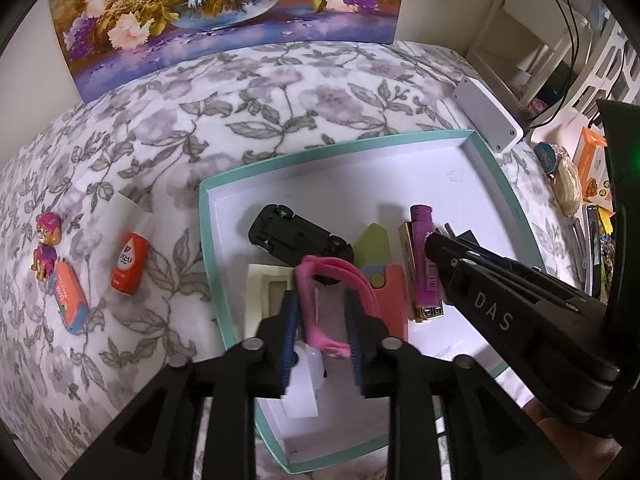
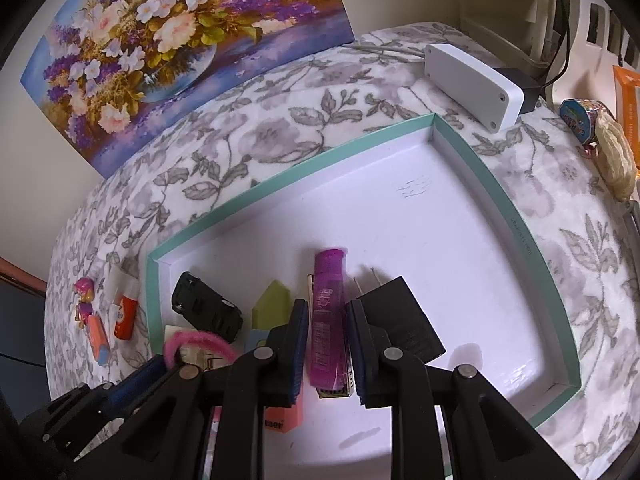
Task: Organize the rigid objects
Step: 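Carry the pink band with the left tool while the right tool carries the purple lighter to the tray, then release the pink band with the left tool while the right tool releases the lighter in the tray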
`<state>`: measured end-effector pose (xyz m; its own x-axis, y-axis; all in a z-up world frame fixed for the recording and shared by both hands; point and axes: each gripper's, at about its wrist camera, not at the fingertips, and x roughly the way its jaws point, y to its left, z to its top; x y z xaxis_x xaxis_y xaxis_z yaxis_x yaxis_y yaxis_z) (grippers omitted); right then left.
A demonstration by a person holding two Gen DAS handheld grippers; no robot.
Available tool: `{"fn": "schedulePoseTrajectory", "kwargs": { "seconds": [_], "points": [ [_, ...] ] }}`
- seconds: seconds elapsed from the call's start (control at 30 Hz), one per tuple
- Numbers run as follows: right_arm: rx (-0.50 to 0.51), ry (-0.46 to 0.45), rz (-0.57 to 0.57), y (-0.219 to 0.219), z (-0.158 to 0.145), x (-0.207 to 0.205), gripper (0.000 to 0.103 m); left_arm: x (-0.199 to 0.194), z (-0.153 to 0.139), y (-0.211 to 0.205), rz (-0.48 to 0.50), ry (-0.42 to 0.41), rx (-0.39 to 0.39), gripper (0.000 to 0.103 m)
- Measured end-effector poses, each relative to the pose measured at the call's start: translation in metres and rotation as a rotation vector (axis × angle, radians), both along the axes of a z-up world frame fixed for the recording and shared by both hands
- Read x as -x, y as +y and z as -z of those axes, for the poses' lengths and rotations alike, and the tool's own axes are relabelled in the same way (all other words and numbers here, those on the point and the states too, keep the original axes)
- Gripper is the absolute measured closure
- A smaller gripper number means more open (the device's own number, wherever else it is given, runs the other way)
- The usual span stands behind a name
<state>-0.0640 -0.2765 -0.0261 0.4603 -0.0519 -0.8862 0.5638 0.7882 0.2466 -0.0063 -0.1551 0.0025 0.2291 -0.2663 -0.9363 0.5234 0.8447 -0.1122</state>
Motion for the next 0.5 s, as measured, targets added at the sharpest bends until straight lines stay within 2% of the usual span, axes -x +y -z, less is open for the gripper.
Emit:
{"fn": "schedulePoseTrajectory", "kwargs": {
  "seconds": [0.2,0.27,0.33,0.4,0.5],
  "points": [
    [-0.001,-0.001,-0.002,0.000,0.000,-0.001,0.081,-0.004,-0.004,0.005,-0.016,-0.002,0.006,0.075],
    [0.002,-0.004,-0.005,0.002,-0.001,-0.001,0.081,-0.007,-0.004,0.009,-0.034,-0.001,0.007,0.072],
    [0.004,-0.007,-0.009,0.003,-0.002,-0.002,0.081,-0.011,-0.004,0.015,-0.060,0.003,0.008,0.059],
    [0.006,-0.008,-0.011,0.004,-0.003,-0.003,0.081,-0.014,-0.004,0.021,-0.085,0.002,0.005,0.052],
    [0.007,-0.002,-0.013,0.006,-0.002,-0.005,0.081,-0.020,-0.003,0.030,-0.122,0.001,-0.006,0.049]
  ]
}}
